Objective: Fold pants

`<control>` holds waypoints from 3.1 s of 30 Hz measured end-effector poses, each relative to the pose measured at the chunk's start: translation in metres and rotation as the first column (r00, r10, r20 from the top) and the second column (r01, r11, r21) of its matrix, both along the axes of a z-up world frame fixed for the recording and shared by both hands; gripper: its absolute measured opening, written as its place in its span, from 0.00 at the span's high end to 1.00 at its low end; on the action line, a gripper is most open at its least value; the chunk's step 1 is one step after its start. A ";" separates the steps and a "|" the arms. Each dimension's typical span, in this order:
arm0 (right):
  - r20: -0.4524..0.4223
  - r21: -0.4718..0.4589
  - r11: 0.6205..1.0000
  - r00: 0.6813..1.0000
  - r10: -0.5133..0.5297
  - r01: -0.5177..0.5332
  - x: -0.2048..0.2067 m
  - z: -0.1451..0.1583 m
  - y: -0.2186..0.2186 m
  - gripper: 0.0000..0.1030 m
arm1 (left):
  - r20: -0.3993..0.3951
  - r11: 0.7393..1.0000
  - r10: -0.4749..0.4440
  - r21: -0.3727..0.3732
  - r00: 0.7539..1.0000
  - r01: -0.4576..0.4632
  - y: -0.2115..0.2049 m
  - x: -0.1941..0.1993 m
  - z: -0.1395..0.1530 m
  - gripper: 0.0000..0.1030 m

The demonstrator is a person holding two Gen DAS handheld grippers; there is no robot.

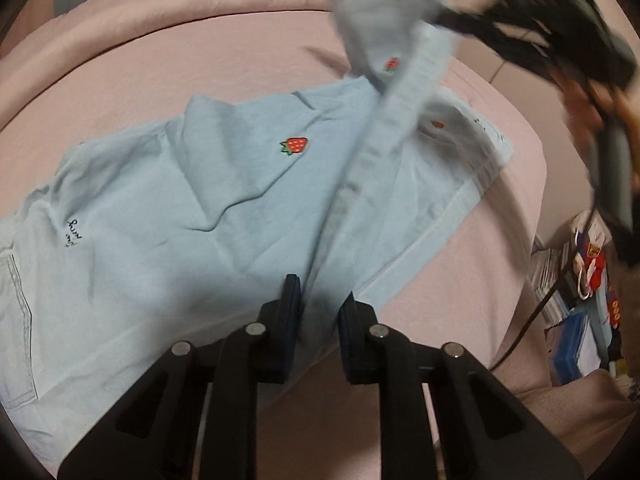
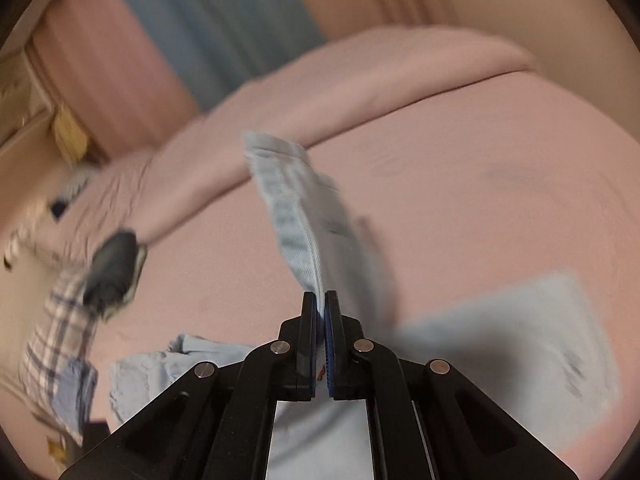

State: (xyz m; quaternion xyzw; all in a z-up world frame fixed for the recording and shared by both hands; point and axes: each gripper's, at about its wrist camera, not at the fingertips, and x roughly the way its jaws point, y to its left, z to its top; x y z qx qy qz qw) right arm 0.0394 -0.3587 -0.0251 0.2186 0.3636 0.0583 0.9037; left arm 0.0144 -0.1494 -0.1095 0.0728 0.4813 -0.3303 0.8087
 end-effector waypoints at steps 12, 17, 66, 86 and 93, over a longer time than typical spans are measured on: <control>-0.146 0.313 0.922 0.971 -0.188 0.226 -0.073 -0.101 -0.077 0.72 | -0.019 0.999 0.004 0.040 1.000 -0.003 -0.012 0.004 -0.001 0.81; -0.146 0.344 0.891 0.954 -0.261 0.296 -0.065 -0.099 -0.093 0.62 | 0.003 0.998 0.004 0.068 1.000 -0.004 -0.021 0.003 -0.001 0.83; -0.156 0.107 0.907 0.908 -0.389 0.407 -0.062 -0.082 -0.154 0.92 | 0.004 0.994 -0.037 0.101 0.999 0.037 -0.038 -0.002 -0.002 0.82; -0.064 0.042 0.931 0.931 -0.359 0.362 -0.054 -0.040 -0.165 0.61 | 0.001 0.998 -0.050 -0.026 0.999 0.050 -0.006 -0.011 0.028 0.48; -0.111 -0.028 0.984 0.977 -0.180 0.178 0.021 -0.045 -0.150 0.61 | 0.017 0.985 0.158 -0.078 0.987 -0.156 0.044 0.016 0.045 0.45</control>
